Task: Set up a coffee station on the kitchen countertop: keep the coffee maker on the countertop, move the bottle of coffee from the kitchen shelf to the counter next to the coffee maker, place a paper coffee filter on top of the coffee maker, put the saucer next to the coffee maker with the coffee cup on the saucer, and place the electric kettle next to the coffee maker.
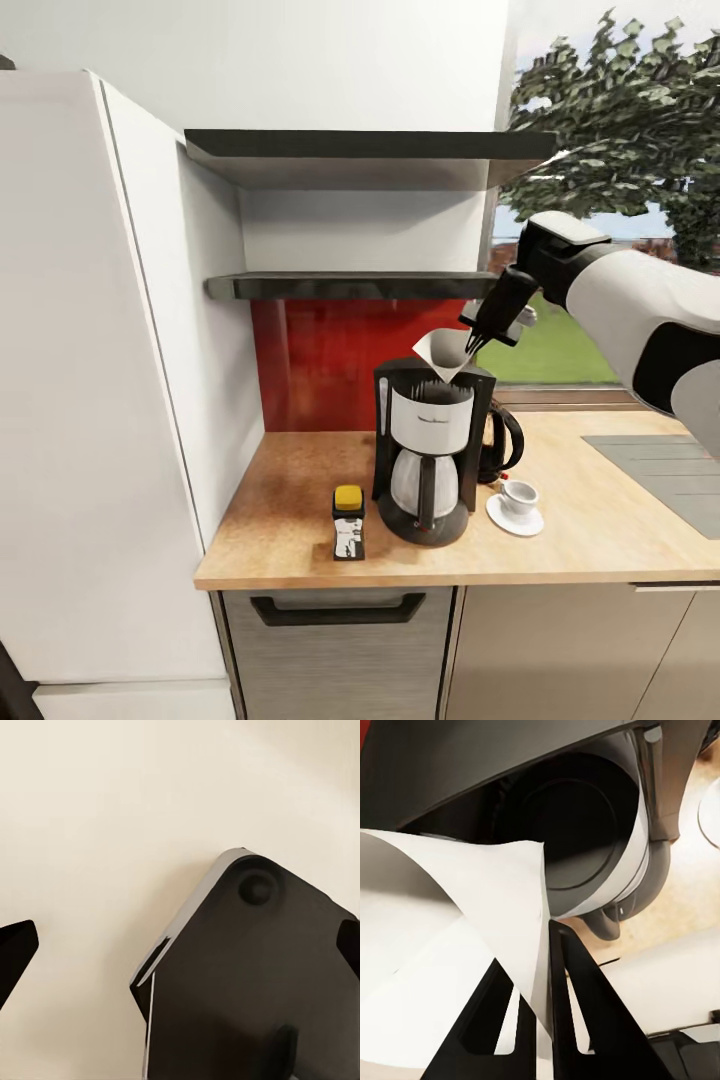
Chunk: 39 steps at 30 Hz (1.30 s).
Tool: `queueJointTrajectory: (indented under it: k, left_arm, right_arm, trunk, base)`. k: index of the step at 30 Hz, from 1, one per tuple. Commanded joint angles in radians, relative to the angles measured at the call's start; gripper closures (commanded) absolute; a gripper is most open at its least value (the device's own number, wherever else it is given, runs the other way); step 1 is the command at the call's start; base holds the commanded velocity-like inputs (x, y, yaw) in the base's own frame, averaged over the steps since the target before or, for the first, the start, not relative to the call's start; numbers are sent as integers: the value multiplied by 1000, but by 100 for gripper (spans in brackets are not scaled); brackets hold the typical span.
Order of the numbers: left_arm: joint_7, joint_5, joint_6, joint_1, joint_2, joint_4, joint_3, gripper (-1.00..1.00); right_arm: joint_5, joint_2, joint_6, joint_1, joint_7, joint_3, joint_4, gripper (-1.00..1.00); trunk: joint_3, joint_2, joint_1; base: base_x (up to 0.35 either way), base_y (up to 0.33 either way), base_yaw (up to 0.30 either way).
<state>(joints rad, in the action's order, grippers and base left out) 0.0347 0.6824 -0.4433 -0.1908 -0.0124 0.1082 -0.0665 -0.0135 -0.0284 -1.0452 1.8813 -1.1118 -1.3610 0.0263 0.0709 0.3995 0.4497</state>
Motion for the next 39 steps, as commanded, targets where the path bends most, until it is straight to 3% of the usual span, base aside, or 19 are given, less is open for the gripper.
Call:
queueJointTrajectory:
  k: [1, 15, 22, 33, 39]
  left_arm:
    - [4, 5, -1, -1, -1, 2, -7, -100]
    - [4, 5, -2, -1, -1, 2, -7, -100]
    - [4, 5, -2, -1, -1, 2, -7, -100]
    - [4, 5, -2, -1, -1, 2, -7, -100]
    - [4, 5, -2, -1, 0, 2, -7, -100]
  right_arm:
    - [1, -1, -2, -5, -9, -5, 3, 100]
    - [2, 5, -2, -11, 1, -5, 4, 100]
    - [1, 1, -2, -13, 73, -6, 4, 100]
    - [0, -4, -2, -11, 79, -6, 4, 100]
    - [-21, -7, -2, -11, 79, -6, 4, 100]
  trunk:
    - [-3, 8, 4]
    - [-47, 106, 58]
    - [-69, 155, 85]
    - [-104, 232, 127]
    - [-119, 267, 146]
  base:
    - [0, 0, 0]
    - [0, 0, 0]
    - [0, 0, 0]
    - [0, 0, 0]
    - [0, 0, 0]
